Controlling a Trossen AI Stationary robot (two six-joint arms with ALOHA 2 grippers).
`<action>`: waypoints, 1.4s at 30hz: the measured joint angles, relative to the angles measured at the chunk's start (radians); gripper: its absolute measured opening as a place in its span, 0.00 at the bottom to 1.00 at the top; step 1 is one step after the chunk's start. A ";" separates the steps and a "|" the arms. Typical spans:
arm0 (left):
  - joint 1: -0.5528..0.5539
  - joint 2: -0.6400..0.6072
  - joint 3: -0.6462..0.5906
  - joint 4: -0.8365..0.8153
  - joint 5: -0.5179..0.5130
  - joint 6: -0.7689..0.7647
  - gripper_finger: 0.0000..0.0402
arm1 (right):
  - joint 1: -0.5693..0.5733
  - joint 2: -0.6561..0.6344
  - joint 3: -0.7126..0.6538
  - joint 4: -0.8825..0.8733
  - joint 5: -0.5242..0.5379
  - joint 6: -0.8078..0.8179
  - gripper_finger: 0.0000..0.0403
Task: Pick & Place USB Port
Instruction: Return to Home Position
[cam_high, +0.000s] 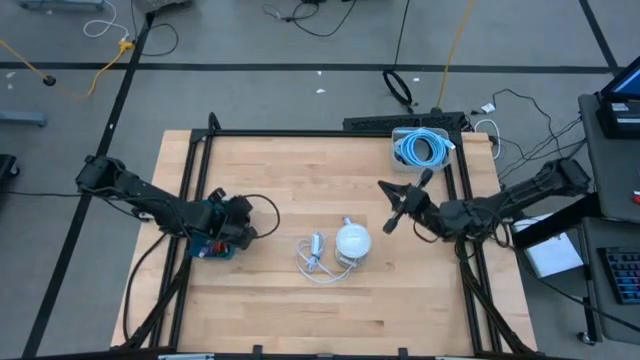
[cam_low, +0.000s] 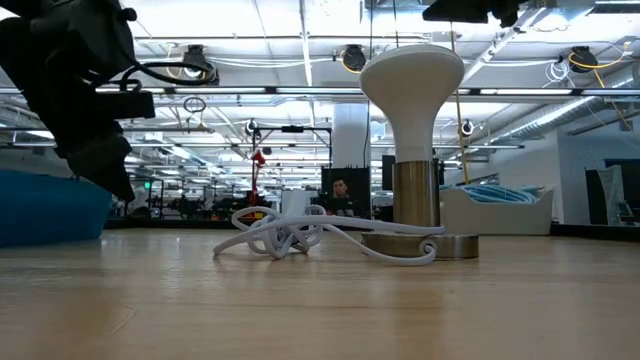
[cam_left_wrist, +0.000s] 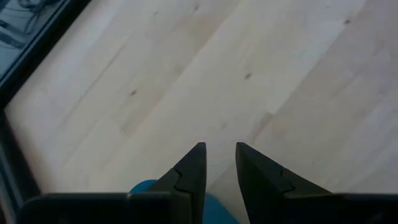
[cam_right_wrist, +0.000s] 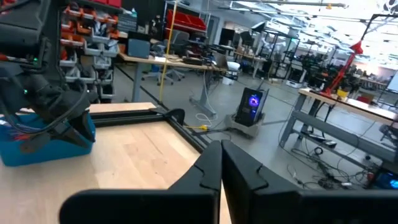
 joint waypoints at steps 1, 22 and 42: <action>-0.002 0.000 0.000 -0.009 -0.005 -0.009 0.22 | 0.008 0.000 0.000 0.000 0.010 -0.002 0.00; -0.526 -0.576 -0.125 -0.085 -0.609 -0.115 0.22 | 0.133 0.013 -0.001 0.017 0.005 0.025 0.00; -0.598 -0.735 -0.355 0.179 -0.899 -0.139 0.22 | 0.151 0.090 -0.002 0.028 0.002 -0.019 0.00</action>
